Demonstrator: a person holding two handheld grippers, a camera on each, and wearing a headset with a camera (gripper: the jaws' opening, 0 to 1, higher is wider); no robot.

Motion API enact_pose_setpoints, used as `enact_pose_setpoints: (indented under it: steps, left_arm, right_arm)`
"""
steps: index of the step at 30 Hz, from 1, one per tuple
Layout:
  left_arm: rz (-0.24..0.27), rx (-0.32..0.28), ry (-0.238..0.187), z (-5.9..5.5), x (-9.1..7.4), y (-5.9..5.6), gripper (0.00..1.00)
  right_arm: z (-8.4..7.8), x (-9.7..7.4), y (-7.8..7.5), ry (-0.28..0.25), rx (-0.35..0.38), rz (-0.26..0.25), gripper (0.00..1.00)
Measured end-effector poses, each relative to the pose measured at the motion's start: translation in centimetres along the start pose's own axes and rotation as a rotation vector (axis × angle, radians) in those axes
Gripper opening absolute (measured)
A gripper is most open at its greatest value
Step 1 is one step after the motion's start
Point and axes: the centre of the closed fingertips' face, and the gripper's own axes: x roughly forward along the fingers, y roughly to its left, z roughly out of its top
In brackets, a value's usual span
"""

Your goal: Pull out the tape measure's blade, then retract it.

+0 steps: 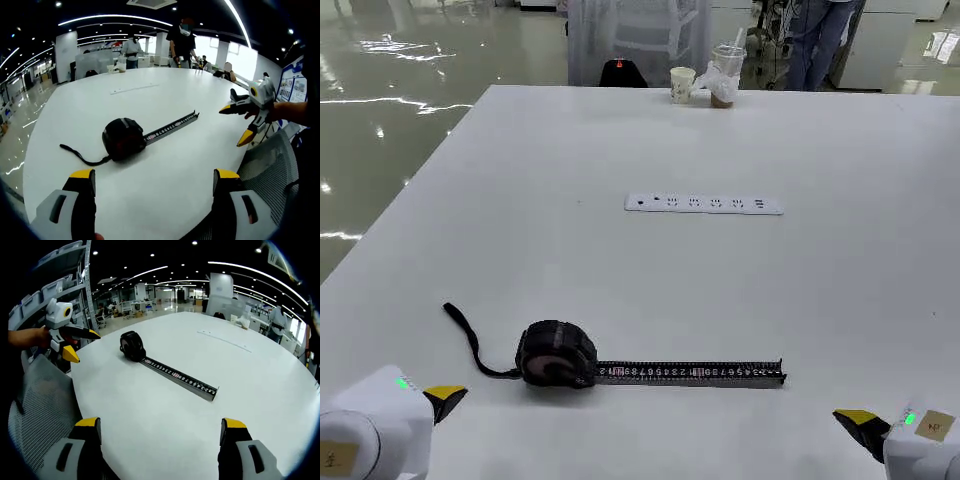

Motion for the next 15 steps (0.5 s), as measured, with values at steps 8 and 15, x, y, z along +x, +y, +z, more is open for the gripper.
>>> enact_pose_setpoints:
  steps: [8, 15]
  left_arm:
    - [0.034, -0.027, -0.013, -0.1, -0.2, -0.4, 0.98]
    - [0.058, -0.061, -0.003, -0.6, -0.2, -1.1, 0.99]
  right_arm:
    - [0.7, -0.5, 0.6, -0.040, 0.046, -0.036, 0.99]
    - [0.6, -0.9, 0.8, -0.035, 0.095, -0.082, 0.99]
